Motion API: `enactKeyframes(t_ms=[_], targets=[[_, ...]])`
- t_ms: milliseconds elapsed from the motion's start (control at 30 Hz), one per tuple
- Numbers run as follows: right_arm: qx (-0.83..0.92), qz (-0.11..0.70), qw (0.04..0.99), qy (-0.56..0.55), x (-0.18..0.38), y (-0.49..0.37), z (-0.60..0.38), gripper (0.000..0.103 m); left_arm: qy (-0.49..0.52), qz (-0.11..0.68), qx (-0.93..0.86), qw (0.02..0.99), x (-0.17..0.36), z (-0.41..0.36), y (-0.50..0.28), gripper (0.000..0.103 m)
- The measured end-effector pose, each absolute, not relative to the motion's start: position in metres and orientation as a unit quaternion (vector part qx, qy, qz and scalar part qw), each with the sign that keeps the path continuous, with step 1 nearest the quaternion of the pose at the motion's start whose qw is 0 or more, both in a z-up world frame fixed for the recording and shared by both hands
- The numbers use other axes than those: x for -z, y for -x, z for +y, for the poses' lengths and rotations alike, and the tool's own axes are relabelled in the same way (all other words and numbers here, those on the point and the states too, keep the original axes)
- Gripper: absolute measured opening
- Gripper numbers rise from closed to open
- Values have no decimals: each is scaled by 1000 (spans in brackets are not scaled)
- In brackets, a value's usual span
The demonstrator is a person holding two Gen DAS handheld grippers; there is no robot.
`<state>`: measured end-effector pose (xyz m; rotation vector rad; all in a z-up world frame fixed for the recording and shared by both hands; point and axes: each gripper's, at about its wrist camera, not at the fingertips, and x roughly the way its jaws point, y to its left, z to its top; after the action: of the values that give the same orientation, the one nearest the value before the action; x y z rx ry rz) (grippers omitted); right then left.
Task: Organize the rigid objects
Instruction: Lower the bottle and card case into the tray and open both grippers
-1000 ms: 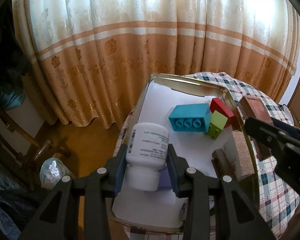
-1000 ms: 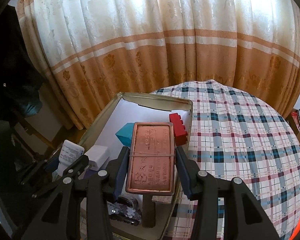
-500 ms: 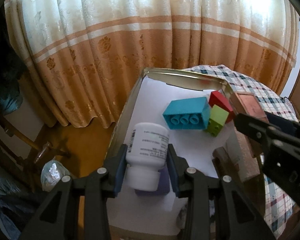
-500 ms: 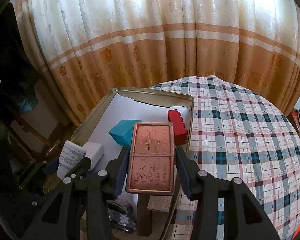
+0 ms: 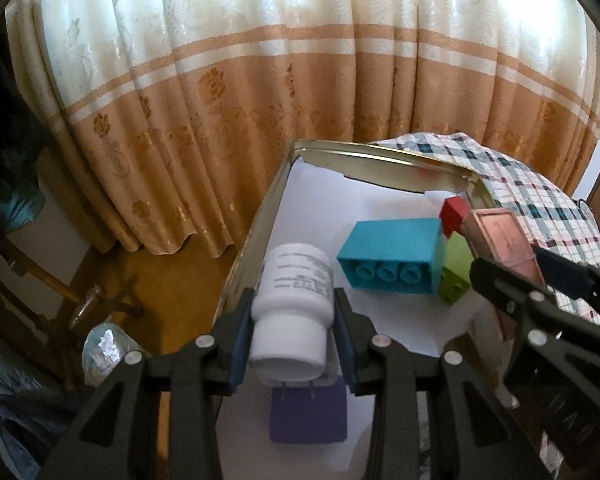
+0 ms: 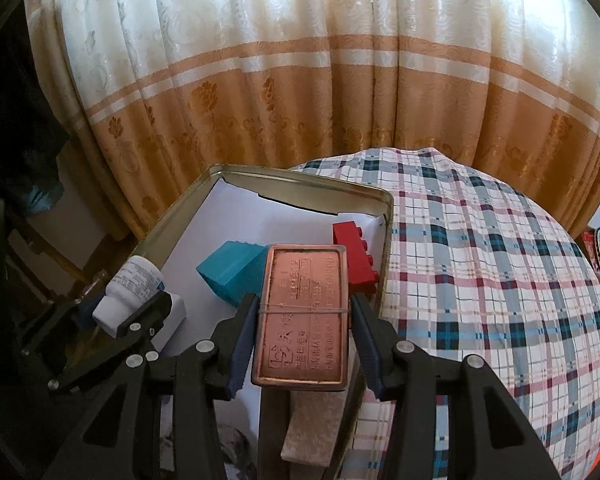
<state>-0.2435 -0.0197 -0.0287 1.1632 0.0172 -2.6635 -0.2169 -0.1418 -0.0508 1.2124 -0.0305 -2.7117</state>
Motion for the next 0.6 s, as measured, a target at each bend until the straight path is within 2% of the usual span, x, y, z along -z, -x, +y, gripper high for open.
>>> enactKeyframes(t_ms=[600], targets=[[897,25,152,-415,42,252,-24,50,-419,-25,902,104,52,-141,227,36]])
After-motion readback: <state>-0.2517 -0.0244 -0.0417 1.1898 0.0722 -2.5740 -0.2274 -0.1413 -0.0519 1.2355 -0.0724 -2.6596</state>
